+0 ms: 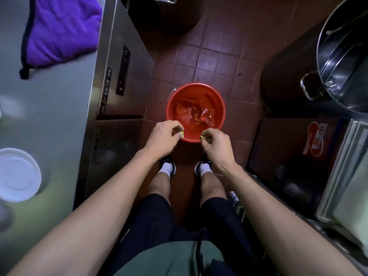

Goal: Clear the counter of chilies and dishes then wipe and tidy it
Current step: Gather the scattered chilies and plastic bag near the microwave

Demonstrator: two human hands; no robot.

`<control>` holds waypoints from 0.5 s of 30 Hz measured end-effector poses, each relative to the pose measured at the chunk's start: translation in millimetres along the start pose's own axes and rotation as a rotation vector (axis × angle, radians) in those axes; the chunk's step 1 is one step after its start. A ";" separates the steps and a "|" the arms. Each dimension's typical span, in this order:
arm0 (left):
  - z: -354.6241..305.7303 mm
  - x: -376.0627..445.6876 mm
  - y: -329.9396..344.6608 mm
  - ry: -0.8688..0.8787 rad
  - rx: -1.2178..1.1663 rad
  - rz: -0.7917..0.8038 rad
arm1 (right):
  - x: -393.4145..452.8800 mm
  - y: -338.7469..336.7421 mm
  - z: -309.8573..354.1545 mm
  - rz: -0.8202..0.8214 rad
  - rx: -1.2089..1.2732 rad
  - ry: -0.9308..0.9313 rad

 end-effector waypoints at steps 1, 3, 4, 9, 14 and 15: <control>0.8 7.9 7.6 -0.006 -0.005 0.009 | 6.5 2.9 -6.8 0.005 -0.005 -0.004; 3.6 24.1 22.6 -0.023 -0.028 0.016 | 21.3 11.0 -22.9 0.008 -0.015 -0.001; 6.8 32.0 30.8 -0.040 -0.054 0.012 | 28.6 16.0 -32.1 0.011 -0.023 0.006; 37.1 72.1 71.2 -0.136 -0.142 -0.007 | 66.5 38.5 -73.2 -0.007 -0.019 0.034; 66.3 106.6 103.1 -0.141 -0.109 0.010 | 104.6 64.7 -107.6 0.010 -0.022 0.043; 72.0 114.0 108.4 -0.137 -0.092 0.009 | 111.6 71.1 -114.4 0.018 -0.023 0.049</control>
Point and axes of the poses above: each hand's wrist, its own x-axis towards the middle knuckle, its own y-axis out of the palm, z = x × y, the point moved 8 cm from there along x, towards the middle knuckle, and after that the axes turned 1 degree about x, right-handed, at the moved point
